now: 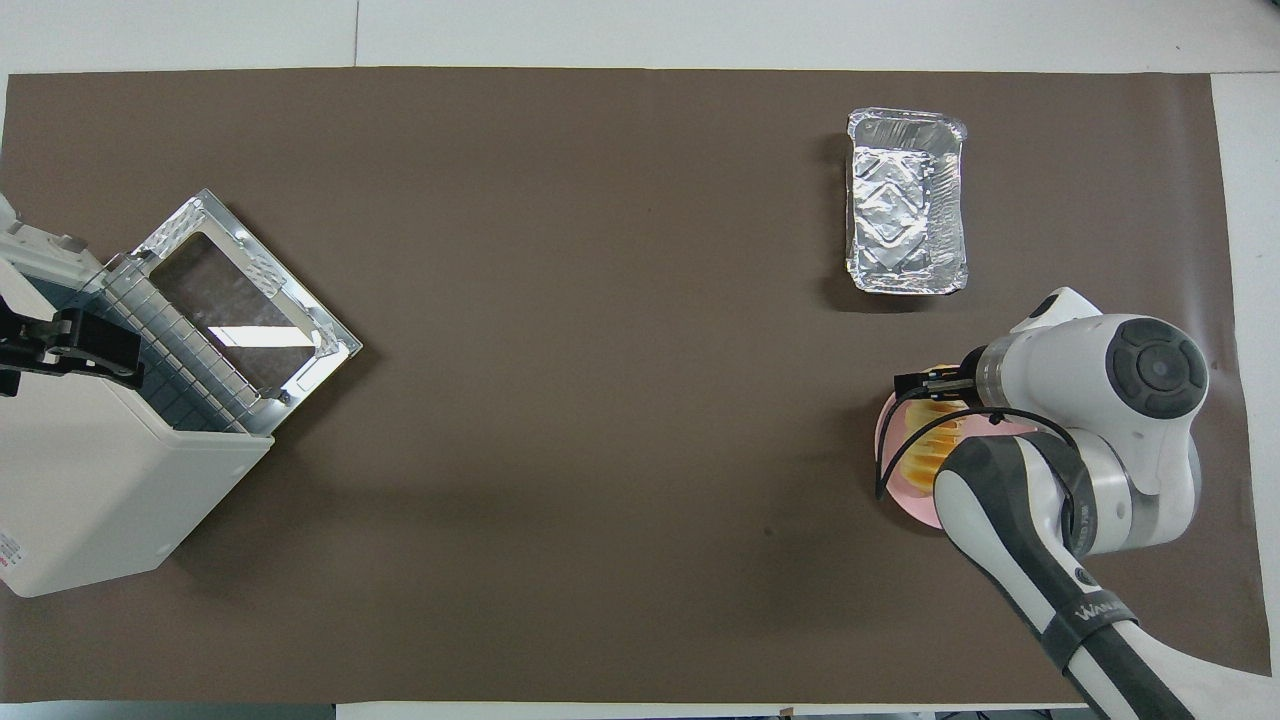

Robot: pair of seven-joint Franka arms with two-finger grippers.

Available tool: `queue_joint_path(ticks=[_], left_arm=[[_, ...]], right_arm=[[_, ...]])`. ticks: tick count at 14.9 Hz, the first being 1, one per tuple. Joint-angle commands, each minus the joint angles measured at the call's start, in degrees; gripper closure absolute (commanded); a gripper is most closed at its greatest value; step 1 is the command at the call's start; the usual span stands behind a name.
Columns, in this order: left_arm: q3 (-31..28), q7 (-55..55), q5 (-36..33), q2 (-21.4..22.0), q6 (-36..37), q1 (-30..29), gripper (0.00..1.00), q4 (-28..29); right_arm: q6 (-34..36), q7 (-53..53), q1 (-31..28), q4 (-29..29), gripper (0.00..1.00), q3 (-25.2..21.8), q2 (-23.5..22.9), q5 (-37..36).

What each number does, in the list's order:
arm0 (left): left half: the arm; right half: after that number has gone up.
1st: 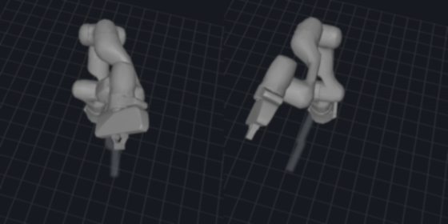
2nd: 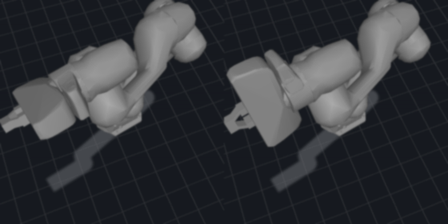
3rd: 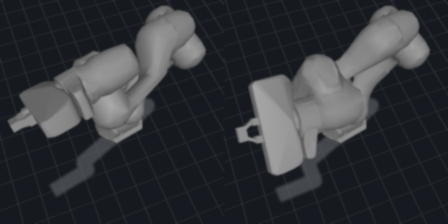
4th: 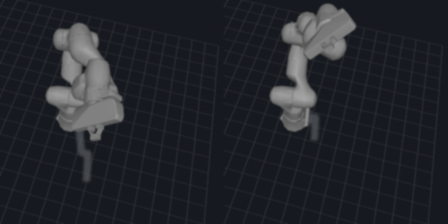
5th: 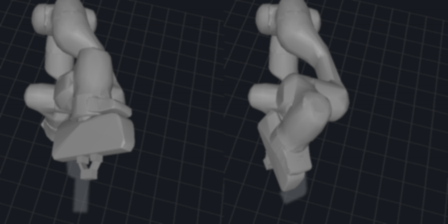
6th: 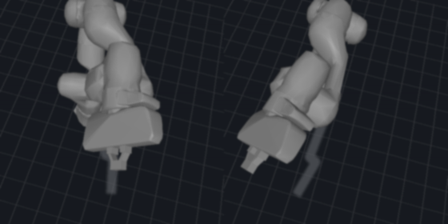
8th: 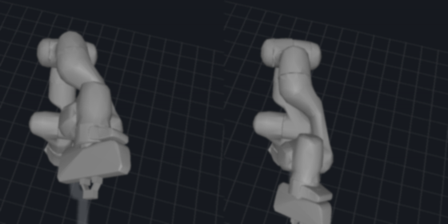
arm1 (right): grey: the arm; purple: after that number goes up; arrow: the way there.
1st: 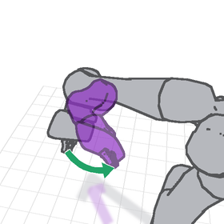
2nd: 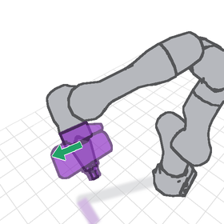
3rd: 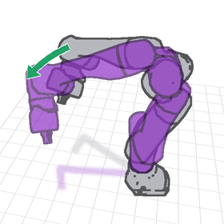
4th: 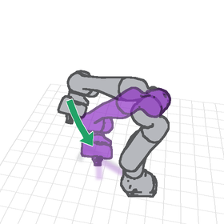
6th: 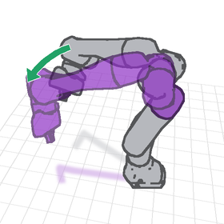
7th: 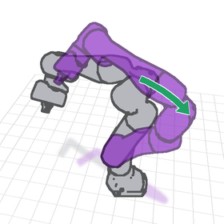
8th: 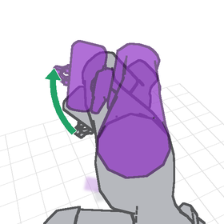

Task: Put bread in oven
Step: 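Lower the right gripper onto the orange bread slices on the pink plate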

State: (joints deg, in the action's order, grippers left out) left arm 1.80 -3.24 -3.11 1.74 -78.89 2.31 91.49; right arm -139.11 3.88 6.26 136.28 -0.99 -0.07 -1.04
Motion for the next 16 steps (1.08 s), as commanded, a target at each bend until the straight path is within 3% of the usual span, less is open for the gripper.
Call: queue_joint_path(ticks=[1, 6, 7, 8, 9, 16], left_arm=[[0.1, -0.1, 0.7, 1.1, -0.6, -0.5, 0.0, 0.8], [0.1, -0.1, 0.7, 1.1, -0.6, -0.5, 0.0, 0.8], [0.1, -0.1, 0.7, 1.1, -0.6, -0.5, 0.0, 0.8], [0.1, -0.1, 0.7, 1.1, -0.6, -0.5, 0.0, 0.8], [0.1, -0.1, 0.7, 1.1, -0.6, -0.5, 0.0, 0.8], [0.1, -0.1, 0.8, 1.1, -0.6, -0.5, 0.0, 0.8]], right_arm=[[-1.1, -2.5, 0.2, 1.8, 0.0, 0.1, 1.1, 0.9], [-1.2, -5.9, 0.0, 3.1, 0.0, 0.0, 1.1, 0.9], [-1.2, -6.7, -0.5, 3.1, 0.21, 0.0, 1.1, 0.9], [-1.2, -7.0, -0.5, 3.1, 0.52, 0.0, 1.0, 0.9], [-1.2, -6.5, -0.5, 2.9, 0.97, 0.0, 1.0, 0.9], [-1.0, -1.9, 1.7, 1.1, 1.0, 0.1, 0.3, 0.9]])
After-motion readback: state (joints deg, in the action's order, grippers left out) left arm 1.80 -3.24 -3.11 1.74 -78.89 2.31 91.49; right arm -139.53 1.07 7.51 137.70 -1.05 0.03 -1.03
